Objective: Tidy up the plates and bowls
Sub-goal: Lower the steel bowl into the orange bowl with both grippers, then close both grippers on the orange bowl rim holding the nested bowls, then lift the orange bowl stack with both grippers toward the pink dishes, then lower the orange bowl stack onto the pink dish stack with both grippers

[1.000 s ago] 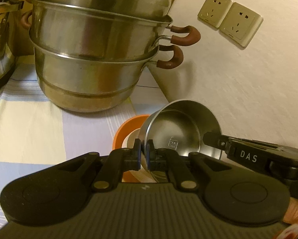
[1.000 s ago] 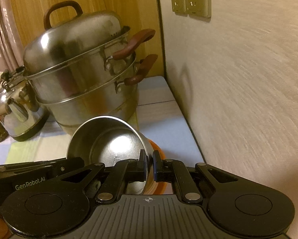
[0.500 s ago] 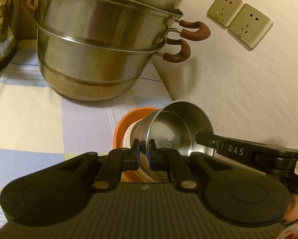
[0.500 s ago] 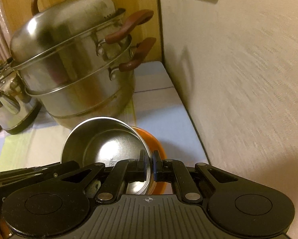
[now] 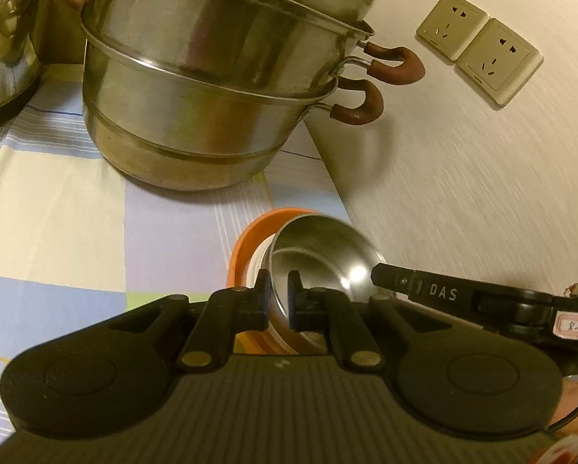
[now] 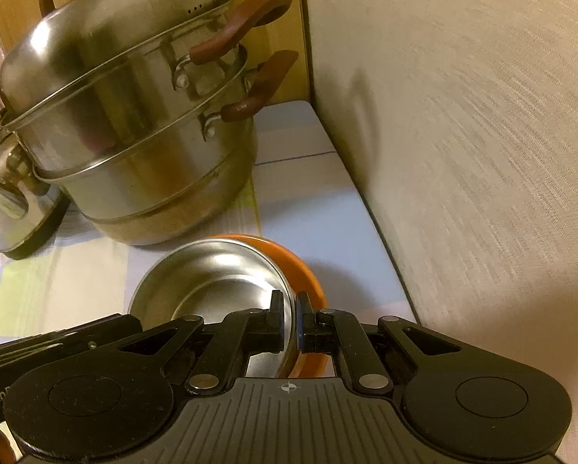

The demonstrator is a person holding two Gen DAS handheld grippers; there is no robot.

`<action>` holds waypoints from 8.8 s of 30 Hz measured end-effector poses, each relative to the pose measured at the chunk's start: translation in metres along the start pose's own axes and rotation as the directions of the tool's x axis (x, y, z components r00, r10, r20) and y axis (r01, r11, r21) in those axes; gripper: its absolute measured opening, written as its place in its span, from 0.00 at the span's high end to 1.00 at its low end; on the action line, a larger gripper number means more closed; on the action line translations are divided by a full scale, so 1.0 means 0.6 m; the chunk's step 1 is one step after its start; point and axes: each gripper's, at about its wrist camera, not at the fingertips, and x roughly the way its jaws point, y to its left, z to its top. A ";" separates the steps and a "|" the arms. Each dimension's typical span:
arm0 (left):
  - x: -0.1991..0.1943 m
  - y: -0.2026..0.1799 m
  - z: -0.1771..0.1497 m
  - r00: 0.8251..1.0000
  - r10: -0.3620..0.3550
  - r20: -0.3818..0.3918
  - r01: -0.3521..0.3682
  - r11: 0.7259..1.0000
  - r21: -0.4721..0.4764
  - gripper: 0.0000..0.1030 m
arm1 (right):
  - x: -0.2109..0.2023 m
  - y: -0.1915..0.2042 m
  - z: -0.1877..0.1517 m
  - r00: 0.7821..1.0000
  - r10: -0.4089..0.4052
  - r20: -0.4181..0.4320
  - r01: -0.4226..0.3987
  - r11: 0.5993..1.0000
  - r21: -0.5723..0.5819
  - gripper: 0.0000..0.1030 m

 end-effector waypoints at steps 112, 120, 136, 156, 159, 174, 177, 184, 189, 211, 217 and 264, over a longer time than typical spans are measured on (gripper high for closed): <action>0.065 -0.015 -0.048 0.993 0.062 -0.102 -0.053 0.995 0.090 0.78 | 0.028 -0.070 -0.106 0.995 0.083 -0.052 -0.063 0.952 0.299 0.77; 0.028 -0.044 -0.089 0.990 0.054 -0.133 -0.036 0.990 0.136 0.78 | -0.023 -0.093 -0.163 0.995 0.072 -0.070 -0.043 0.935 0.352 0.78; -0.073 -0.076 -0.144 0.994 0.021 -0.104 -0.006 0.990 0.141 0.79 | -0.153 -0.095 -0.235 0.997 0.075 -0.025 -0.059 0.913 0.404 0.78; -0.227 -0.126 -0.225 0.998 0.011 -0.065 0.000 0.984 0.177 0.79 | -0.322 -0.092 -0.320 0.995 0.098 0.025 -0.100 0.909 0.405 0.78; -0.244 -0.129 -0.240 0.998 0.015 -0.061 -0.004 0.985 0.173 0.79 | -0.338 -0.092 -0.331 0.994 0.105 0.025 -0.106 0.906 0.410 0.78; -0.333 -0.116 -0.289 0.999 0.029 -0.040 -0.023 0.989 0.147 0.79 | -0.399 -0.060 -0.379 0.991 0.136 0.016 -0.133 0.919 0.372 0.78; -0.350 -0.111 -0.292 0.999 0.036 -0.028 -0.031 0.989 0.145 0.79 | -0.407 -0.050 -0.382 0.989 0.147 0.016 -0.142 0.921 0.363 0.78; -0.385 -0.091 -0.291 0.998 0.063 0.001 -0.063 0.990 0.129 0.79 | -0.411 -0.017 -0.373 0.984 0.180 0.013 -0.174 0.926 0.334 0.78; -0.405 -0.066 -0.276 0.995 0.095 0.027 -0.098 0.989 0.110 0.79 | -0.404 0.020 -0.358 0.978 0.210 0.006 -0.202 0.934 0.295 0.78; -0.379 0.044 -0.241 0.982 0.189 0.004 -0.189 0.981 0.036 0.78 | -0.285 0.114 -0.306 0.955 0.273 -0.114 -0.248 0.949 0.196 0.79; -0.357 0.066 -0.246 0.979 0.202 -0.024 -0.201 0.979 0.025 0.78 | -0.249 0.121 -0.307 0.950 0.274 -0.152 -0.244 0.951 0.191 0.79; -0.269 0.137 -0.253 0.970 0.193 -0.148 -0.197 0.980 -0.013 0.77 | -0.143 0.141 -0.319 0.935 0.239 -0.262 -0.191 0.962 0.197 0.78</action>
